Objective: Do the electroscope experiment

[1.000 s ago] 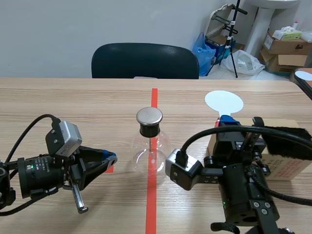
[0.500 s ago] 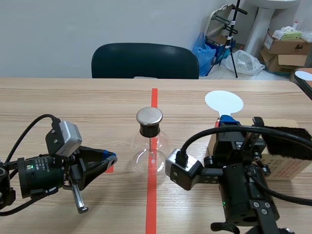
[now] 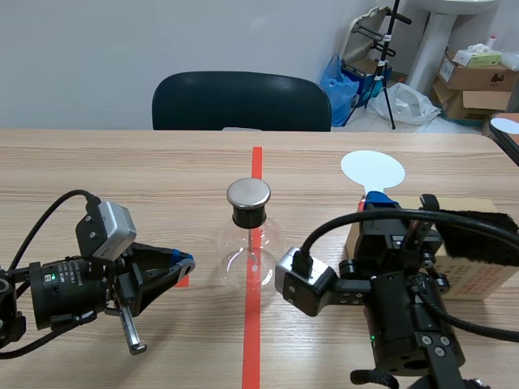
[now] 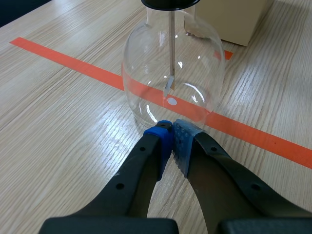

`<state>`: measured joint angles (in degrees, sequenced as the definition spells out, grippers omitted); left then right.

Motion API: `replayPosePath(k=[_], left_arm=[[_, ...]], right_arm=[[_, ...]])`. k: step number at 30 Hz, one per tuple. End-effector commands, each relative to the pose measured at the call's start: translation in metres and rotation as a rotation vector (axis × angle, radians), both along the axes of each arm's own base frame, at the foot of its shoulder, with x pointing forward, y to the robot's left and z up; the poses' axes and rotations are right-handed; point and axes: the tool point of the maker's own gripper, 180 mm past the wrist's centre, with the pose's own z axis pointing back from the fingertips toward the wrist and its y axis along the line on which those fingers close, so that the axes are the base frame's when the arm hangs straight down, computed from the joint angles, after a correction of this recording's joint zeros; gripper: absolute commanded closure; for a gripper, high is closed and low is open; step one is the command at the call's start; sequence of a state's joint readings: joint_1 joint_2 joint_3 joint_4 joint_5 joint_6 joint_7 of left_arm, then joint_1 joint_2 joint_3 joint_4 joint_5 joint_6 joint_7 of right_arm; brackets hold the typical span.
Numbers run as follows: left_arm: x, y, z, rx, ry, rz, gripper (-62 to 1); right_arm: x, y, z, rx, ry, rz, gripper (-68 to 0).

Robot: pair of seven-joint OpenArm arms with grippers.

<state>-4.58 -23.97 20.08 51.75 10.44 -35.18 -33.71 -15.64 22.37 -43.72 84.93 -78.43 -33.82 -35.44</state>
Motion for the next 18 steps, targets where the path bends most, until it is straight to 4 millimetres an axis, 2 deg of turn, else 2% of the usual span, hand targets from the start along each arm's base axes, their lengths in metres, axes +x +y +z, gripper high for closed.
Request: replayPosePath(k=[1, 9, 15, 18], left_arm=[[0.004, -0.004, 0.013, -0.041, -0.032, 0.004, -1.7], [0.004, -0.004, 0.013, -0.042, -0.032, 0.004, -1.7], [0.004, -0.004, 0.013, -0.042, -0.032, 0.004, -1.7], [0.004, -0.004, 0.013, -0.042, -0.032, 0.004, -1.7]], right_arm=[[0.004, -0.001, 0.013, 0.016, -0.044, -0.004, -0.9], [0.003, 0.003, 0.016, 0.031, -0.044, 0.013, -0.9], [0.001, 0.0, 0.027, 0.07, -0.054, 0.014, -0.9], [-0.002, -0.005, 0.026, 0.063, -0.046, 0.022, -0.9]])
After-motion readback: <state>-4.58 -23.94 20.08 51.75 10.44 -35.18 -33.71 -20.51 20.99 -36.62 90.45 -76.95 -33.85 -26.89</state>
